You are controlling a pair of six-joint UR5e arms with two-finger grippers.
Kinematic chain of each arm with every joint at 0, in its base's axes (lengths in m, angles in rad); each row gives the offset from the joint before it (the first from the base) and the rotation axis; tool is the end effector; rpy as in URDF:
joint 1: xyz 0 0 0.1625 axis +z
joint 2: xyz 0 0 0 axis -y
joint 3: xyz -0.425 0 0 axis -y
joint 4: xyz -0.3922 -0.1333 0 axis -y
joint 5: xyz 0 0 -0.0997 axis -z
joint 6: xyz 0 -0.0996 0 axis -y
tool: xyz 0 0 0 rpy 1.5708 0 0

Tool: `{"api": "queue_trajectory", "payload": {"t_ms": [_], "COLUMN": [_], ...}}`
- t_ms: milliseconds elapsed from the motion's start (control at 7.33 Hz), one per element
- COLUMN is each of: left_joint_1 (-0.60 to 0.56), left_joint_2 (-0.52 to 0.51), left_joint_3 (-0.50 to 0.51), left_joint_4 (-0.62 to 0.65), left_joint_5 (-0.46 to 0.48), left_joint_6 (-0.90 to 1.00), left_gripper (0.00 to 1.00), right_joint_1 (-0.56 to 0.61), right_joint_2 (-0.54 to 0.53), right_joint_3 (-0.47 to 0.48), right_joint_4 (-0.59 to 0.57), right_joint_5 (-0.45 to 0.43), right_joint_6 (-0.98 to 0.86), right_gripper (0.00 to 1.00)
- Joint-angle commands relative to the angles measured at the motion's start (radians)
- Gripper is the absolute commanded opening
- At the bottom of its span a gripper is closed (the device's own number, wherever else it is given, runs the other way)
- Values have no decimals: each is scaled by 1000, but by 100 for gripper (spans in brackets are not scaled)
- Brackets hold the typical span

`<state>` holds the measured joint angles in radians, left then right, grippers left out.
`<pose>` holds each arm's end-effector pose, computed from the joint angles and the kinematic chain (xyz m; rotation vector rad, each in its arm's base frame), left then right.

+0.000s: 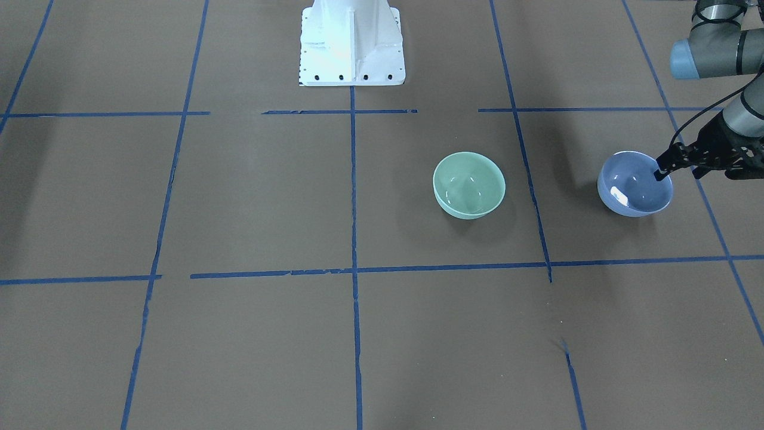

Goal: Stack blue bowl on green bowl
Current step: 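Lower the left gripper onto the rim of the blue bowl and grasp it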

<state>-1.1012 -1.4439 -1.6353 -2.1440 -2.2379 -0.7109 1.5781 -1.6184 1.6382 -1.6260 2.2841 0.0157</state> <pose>0.1455 -0.4452 0.6281 0.0453 0.8146 -0.0574 0.0716 -0.4684 0.6581 -0.0369 -0.7131 0.0346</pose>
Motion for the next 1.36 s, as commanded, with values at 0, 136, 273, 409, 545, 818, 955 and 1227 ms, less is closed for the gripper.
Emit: {"api": "queue_trajectory", "payload": {"t_ms": [0, 136, 273, 409, 545, 818, 955, 1227], "left_joint_1": [7, 7, 7, 7, 7, 7, 4, -5], "left_joint_2": [-4, -7, -9, -10, -12, -13, -10, -9], "left_joint_3": [17, 11, 9, 5, 5, -4, -41, -156], "left_joint_4": [0, 6, 6, 4, 1, 3, 10, 41], "left_joint_5": [-2, -14, -16, -16, -14, -17, -17, -63], "left_joint_6": [-1, -2, -1, -1, -2, -1, -1, -4], "left_gripper": [85, 17, 0, 0, 0, 0, 0, 0], "right_joint_1": [-1, 0, 0, -1, -1, 0, -1, -1], "right_joint_2": [0, 0, 0, 0, 0, 0, 0, 0], "right_joint_3": [0, 0, 0, 0, 0, 0, 0, 0], "right_joint_4": [0, 0, 0, 0, 0, 0, 0, 0], "right_joint_5": [0, 0, 0, 0, 0, 0, 0, 0], "right_joint_6": [0, 1, 0, 0, 1, 0, 0, 0], "right_gripper": [100, 100, 100, 100, 100, 100, 100, 100]}}
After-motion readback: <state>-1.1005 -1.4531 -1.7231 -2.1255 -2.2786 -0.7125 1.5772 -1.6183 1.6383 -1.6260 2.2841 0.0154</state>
